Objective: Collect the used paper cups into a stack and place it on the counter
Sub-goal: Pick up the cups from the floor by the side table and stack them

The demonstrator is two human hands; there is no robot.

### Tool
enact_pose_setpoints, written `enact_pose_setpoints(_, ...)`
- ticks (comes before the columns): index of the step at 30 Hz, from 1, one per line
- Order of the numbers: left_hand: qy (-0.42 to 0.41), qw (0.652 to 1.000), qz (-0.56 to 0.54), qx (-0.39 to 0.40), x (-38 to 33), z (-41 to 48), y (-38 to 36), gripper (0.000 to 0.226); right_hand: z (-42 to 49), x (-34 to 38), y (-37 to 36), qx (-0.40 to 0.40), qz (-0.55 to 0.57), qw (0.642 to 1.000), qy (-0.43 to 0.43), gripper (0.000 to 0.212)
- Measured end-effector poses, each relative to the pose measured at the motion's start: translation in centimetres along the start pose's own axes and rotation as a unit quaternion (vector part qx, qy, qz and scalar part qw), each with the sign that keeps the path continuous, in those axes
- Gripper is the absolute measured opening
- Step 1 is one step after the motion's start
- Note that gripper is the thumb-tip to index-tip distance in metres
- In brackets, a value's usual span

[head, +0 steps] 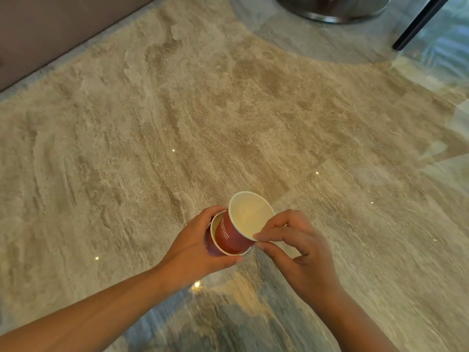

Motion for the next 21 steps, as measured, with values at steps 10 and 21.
enact_pose_setpoints(10,-0.013,1.000,-0.004,-0.009,-0.7,0.1,0.1,0.081,-0.9,-1.3,-1.5,0.059,-0.012,0.998,-0.010,0.011)
enact_pose_setpoints(21,-0.015,1.000,0.022,-0.016,-0.9,0.4,-0.3,0.080,-1.7,-2.2,-2.7,0.110,-0.015,0.993,-0.042,0.014)
Point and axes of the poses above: each hand's wrist, its own z-axis towards the middle knuckle, its own y-axis out of the back of the hand, x = y × z, the point moved 9 cm from there along z, towards the middle knuckle, and after that the axes turned 11 degrees about y, right-handed, at the moved point
